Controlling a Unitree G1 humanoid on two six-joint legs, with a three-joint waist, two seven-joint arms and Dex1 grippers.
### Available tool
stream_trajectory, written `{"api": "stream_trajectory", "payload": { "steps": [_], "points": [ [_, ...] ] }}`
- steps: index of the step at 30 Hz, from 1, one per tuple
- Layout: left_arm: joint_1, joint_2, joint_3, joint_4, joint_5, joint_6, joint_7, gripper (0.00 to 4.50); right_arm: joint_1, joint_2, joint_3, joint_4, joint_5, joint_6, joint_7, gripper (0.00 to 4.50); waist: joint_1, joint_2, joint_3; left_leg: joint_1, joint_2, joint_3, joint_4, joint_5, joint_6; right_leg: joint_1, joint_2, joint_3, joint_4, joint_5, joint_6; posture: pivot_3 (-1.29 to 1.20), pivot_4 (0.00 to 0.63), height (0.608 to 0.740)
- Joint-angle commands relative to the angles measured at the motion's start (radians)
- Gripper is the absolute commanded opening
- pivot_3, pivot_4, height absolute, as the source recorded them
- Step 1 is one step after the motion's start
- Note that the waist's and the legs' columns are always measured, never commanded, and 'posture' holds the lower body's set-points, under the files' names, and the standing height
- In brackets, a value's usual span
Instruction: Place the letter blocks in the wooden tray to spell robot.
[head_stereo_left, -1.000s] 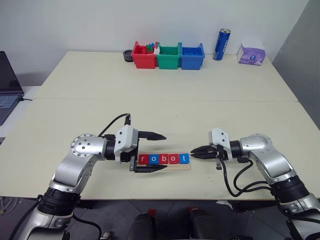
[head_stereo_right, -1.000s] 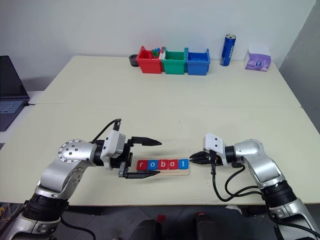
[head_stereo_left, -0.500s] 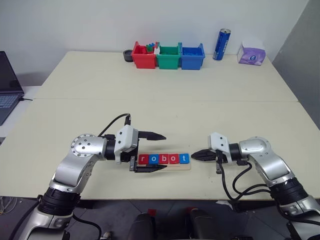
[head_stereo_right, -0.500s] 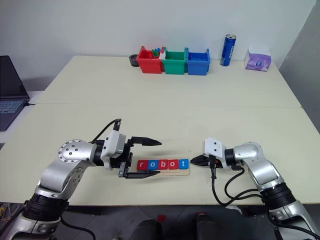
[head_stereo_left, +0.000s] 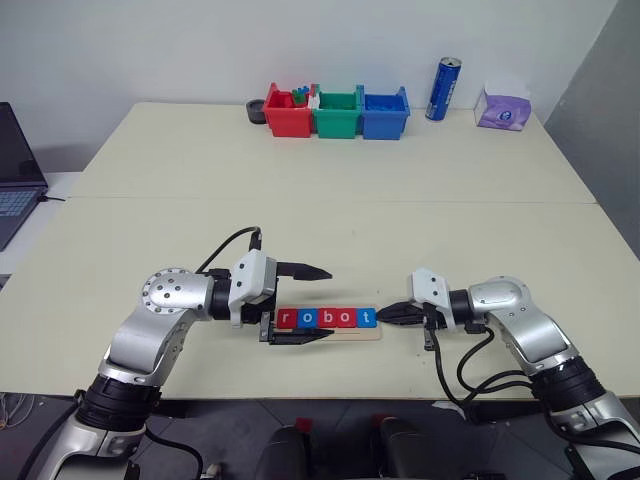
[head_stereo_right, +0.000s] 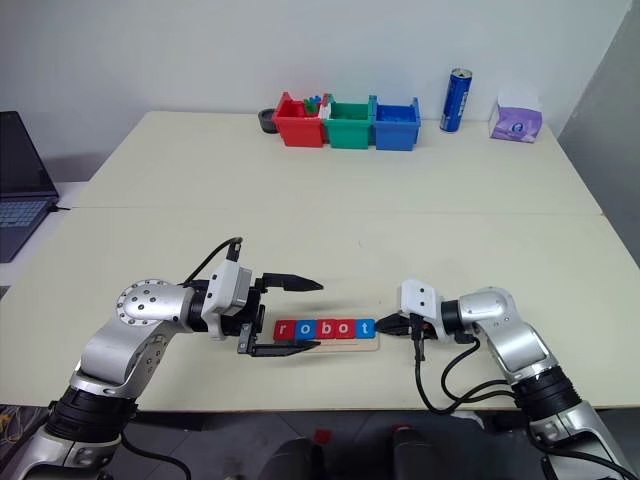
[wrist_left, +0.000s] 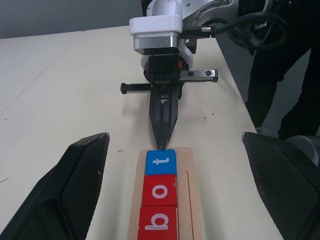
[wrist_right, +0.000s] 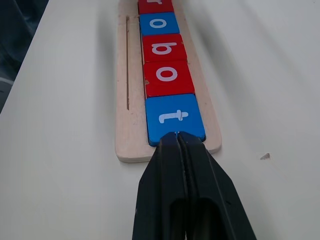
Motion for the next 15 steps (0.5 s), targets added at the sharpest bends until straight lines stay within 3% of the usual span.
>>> {"api": "stream_trajectory", "payload": {
  "steps": [1,15],
  "points": [
    [-0.003,0.006,0.011,-0.022,-0.002,-0.007,0.003,4.5,-0.013,0.009,0.001,-0.015,0.007,-0.009,0.0,0.05,0.0,0.0,0.0,0.0,0.0,0.0,0.0,0.0,0.0,0.0,0.0,0.0,0.0,0.0,0.0,0.0,0.15,0.74],
    [-0.005,0.003,0.008,-0.018,0.0,-0.01,0.004,4.5,-0.024,0.031,-0.012,-0.023,0.019,0.021,-0.01,0.05,0.0,0.0,0.0,0.0,0.0,0.0,0.0,0.0,0.0,0.0,0.0,0.0,0.0,0.0,0.0,0.0,0.15,0.74]
  ]
}}
